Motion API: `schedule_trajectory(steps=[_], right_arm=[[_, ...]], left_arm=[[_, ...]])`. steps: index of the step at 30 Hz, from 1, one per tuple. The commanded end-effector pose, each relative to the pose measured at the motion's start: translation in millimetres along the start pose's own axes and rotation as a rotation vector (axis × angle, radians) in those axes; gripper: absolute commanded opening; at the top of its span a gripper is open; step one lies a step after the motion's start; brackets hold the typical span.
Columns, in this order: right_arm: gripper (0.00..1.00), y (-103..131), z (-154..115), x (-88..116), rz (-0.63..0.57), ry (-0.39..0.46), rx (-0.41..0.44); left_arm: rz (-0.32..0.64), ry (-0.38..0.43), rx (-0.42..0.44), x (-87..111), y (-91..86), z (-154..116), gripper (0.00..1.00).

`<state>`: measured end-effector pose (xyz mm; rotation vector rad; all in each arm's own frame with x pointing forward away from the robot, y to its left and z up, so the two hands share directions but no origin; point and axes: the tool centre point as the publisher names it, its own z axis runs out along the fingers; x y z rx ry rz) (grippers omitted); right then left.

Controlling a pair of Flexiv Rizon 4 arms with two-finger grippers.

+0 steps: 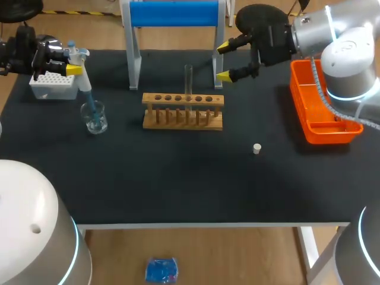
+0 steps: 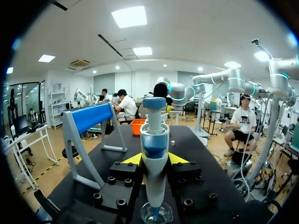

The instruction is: Invert the test tube, pick up the pipette, mount the tip to pipette, aspirate from beaker and dispense into the tube, eject the tip, return the pipette, and cap with the stopper.

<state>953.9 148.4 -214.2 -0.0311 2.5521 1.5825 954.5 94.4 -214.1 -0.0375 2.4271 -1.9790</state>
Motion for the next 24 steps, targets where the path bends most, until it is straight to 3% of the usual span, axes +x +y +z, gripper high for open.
schedule_trajectory(steps=[1,24], right_arm=[[1.0,-0.3,0.2,-0.4,-0.001,0.0,0.0],[1.0,-0.3,0.2,-0.4,-0.001,0.0,0.0]], left_arm=[[0.001,0.001,-0.002,0.0,-1.4,-2.8,0.0],[0.016,-0.011,-0.069,11.7,-60.5,-3.5,0.0]])
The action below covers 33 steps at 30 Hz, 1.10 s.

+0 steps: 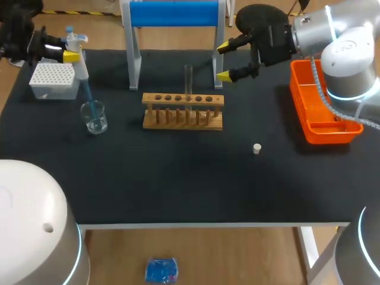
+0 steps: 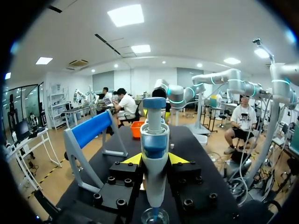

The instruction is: Invert the test tube, pick up the pipette, mount the tip to pipette, aspirate from beaker and dispense into the tube, eject the tip, return the pipette, and cap with the stopper.

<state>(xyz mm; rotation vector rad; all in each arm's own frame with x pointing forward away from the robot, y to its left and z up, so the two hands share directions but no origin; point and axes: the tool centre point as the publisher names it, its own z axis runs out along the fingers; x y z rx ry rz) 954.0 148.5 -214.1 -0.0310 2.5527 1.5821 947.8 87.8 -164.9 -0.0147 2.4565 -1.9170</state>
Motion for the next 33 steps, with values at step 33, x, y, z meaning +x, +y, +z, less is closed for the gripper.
schedule_trajectory(steps=[33], right_arm=[[1.0,-0.4,0.2,-0.3,-0.001,0.0,-0.001]], left_arm=[[-0.084,0.089,0.011,-13.9,-139.4,35.6,0.0]])
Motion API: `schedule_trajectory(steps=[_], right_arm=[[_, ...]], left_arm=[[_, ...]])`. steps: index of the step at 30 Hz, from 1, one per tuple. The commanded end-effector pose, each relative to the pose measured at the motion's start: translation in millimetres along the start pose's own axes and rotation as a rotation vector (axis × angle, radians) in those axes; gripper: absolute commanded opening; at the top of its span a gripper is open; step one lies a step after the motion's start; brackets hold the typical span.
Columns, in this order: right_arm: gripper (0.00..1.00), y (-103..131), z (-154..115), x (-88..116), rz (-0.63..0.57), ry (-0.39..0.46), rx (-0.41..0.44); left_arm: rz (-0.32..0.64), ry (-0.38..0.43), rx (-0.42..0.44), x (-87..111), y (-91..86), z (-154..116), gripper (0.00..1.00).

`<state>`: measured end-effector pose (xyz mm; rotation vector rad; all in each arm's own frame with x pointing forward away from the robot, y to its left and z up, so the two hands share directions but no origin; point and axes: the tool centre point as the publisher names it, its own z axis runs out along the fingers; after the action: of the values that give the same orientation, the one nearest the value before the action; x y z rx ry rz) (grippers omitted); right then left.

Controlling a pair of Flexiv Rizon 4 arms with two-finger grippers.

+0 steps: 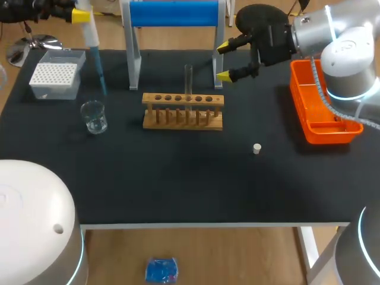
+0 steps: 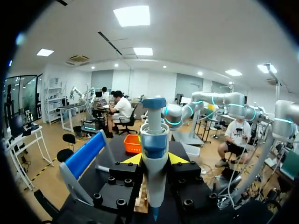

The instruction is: Invert the test tube, pick up the pipette, mount the tip to pipette, aspirate from beaker and dispense into the tube, eject the tip, return the pipette, and cap with the stopper.

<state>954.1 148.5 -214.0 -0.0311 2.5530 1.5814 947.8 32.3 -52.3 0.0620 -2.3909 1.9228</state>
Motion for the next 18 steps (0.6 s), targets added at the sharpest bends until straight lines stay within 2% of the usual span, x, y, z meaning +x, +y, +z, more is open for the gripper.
schedule_trajectory(steps=[1,8,12,18], right_arm=[[1.0,-0.4,0.1,-0.2,-0.001,0.0,-0.001],[1.0,-0.4,0.1,-0.2,-0.001,0.0,-0.001],[1.0,-0.4,0.1,-0.2,-0.001,0.0,-0.001],[1.0,-0.4,0.1,-0.2,-0.001,0.0,-0.001]], left_arm=[[0.017,0.041,-0.023,-14.3,-23.9,13.3,0.0],[0.084,0.14,-0.032,-27.0,-63.1,54.4,0.0],[0.125,0.213,-0.06,-33.8,-82.6,86.8,0.0],[0.149,0.3,-0.08,-39.9,-98.1,126.4,0.0]])
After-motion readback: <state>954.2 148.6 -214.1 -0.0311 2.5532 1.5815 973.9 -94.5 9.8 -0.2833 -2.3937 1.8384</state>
